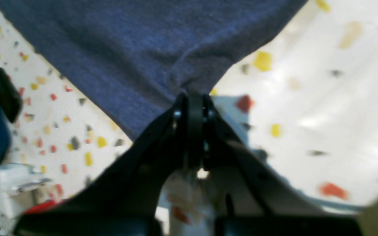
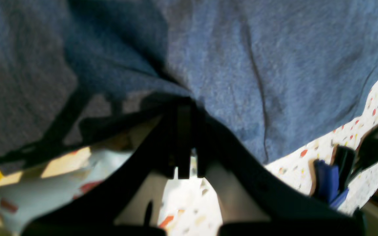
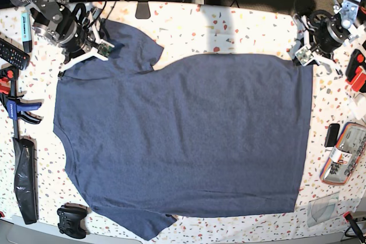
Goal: Fold the T-shirt properly
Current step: 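Grasp the shirt corners with both grippers and drag them apart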
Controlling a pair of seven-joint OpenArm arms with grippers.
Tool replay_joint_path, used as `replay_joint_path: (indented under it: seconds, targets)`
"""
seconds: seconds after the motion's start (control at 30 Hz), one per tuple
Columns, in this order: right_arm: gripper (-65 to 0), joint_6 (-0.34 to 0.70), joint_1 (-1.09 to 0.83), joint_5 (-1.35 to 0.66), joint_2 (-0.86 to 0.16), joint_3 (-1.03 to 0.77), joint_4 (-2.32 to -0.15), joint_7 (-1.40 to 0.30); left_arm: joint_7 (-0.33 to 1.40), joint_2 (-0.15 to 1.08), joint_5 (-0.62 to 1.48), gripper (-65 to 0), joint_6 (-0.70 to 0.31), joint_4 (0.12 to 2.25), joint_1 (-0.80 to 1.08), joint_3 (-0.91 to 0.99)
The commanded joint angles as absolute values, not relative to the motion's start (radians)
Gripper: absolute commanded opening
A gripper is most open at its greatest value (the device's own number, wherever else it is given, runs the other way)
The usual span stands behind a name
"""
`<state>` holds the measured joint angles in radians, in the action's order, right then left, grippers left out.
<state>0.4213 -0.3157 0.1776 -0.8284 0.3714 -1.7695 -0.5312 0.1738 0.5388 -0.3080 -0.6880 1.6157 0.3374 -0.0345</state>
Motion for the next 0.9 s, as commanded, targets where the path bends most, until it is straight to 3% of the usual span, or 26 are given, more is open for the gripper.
replay_joint_path:
  seconds: [0.0,0.23,0.43,0.67,0.87]
  targets:
    - [-65.0,0.419,-0.337,0.172,-0.847,0.357,-1.795,-0.559,0.178,0.552,-0.292,-65.0,-0.698,1.650,0.349,-0.032]
    - [-65.0,0.418,-0.554,0.171,-0.847,0.190,-1.901,-0.576,0.213,0.552,-0.259,-65.0,-0.698,1.731,0.413,-0.015]
    - [-65.0,0.415,-0.775,0.171,-0.844,0.054,-1.945,-0.493,0.208,0.552,-0.120,-65.0,-0.698,1.737,0.505,0.116]
    - [-65.0,0.327,-0.929,0.183,-0.811,0.038,-1.966,-0.481,0.208,0.547,-0.047,-65.0,-0.698,1.806,0.652,0.248]
    - [-65.0,0.307,-0.939,0.209,-0.784,0.038,-1.976,-0.452,0.209,0.543,-0.012,-65.0,-0.698,1.915,0.715,0.322]
